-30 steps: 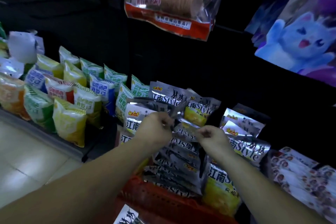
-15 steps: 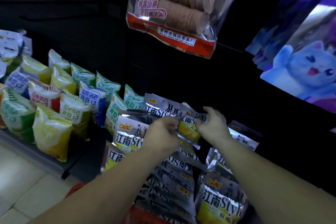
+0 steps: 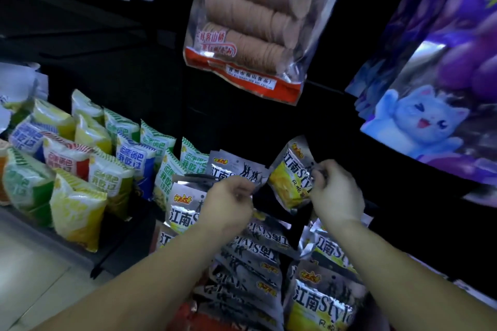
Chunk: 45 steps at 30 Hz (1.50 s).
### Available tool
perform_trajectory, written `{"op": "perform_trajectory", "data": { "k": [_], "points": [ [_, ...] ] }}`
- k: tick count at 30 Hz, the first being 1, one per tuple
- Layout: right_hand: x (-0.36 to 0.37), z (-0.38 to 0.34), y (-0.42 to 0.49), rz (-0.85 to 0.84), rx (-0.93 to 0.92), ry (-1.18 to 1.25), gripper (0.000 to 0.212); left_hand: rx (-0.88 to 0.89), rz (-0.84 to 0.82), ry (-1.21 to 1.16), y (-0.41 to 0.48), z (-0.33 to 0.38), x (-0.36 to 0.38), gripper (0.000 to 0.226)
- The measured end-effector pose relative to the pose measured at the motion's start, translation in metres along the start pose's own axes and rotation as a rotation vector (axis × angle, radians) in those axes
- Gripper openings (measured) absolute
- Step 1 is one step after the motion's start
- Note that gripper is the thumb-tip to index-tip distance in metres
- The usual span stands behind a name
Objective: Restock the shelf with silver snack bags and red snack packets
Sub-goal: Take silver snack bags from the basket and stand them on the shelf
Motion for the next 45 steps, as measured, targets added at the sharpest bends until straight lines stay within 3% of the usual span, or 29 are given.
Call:
{"op": "perform_trajectory", "data": {
  "k": [3, 7, 9, 11, 14, 16, 18, 21, 25, 29, 32, 36, 45],
  "points": [
    [-0.040, -0.016, -0.022, -0.050, -0.098, 0.078, 0.009, 0.020, -0.033, 0.000, -0.016, 0.021, -0.013, 0.029],
    [-0.095, -0.043, -0.065, -0.306, -0.258, 0.252, 0.018, 0.071, -0.207, -0.024, -0.065, 0.064, -0.032, 0.088],
    [-0.122, -0.060, -0.085, -0.351, -0.265, 0.345, 0.023, 0.124, -0.308, 0.020, -0.093, 0.082, -0.039, 0.098],
    [-0.144, -0.077, -0.105, -0.351, -0.179, 0.537, 0.025, 0.146, -0.316, 0.016, -0.122, 0.096, -0.044, 0.089],
    [-0.172, -0.094, -0.133, -0.217, -0.017, 0.775, 0.020, 0.119, -0.215, -0.198, -0.158, 0.113, -0.053, 0.069],
    [-0.184, -0.100, -0.155, -0.187, 0.138, 0.892, 0.035, 0.134, -0.197, -0.239, -0.179, 0.124, -0.057, 0.060],
    [-0.187, -0.109, -0.178, -0.262, 0.211, 1.007, 0.048, 0.142, -0.113, -0.280, -0.196, 0.134, -0.060, 0.055],
    [-0.182, -0.114, -0.204, -0.303, 0.248, 1.108, 0.064, 0.127, 0.137, -0.293, -0.213, 0.144, -0.060, 0.054],
    [-0.176, -0.114, -0.209, -0.434, 0.261, 1.189, 0.049, 0.058, 0.265, -0.361, -0.218, 0.138, -0.053, 0.062],
    [-0.169, -0.105, -0.198, -0.458, 0.342, 1.141, 0.039, 0.073, 0.231, -0.379, -0.213, 0.133, -0.046, 0.046],
    [-0.170, -0.100, -0.192, -0.495, 0.392, 1.151, 0.038, 0.098, 0.067, -0.303, -0.211, 0.133, -0.042, 0.020],
    [-0.171, -0.098, -0.191, -0.561, 0.382, 1.117, 0.035, 0.082, -0.053, -0.259, -0.213, 0.129, -0.040, 0.040],
    [-0.179, -0.090, -0.190, -0.468, 0.273, 1.058, 0.033, 0.071, -0.112, -0.317, -0.216, 0.136, -0.034, 0.054]
  ]
}}
Point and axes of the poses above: each hand's wrist, its own y-axis towards the middle knuckle, its own x-axis out of the palm, z = x × y, the point moved 2 cm from there along y, towards the middle knuckle, and after that the axes turned 6 degrees about -z, right-handed, at the moved point
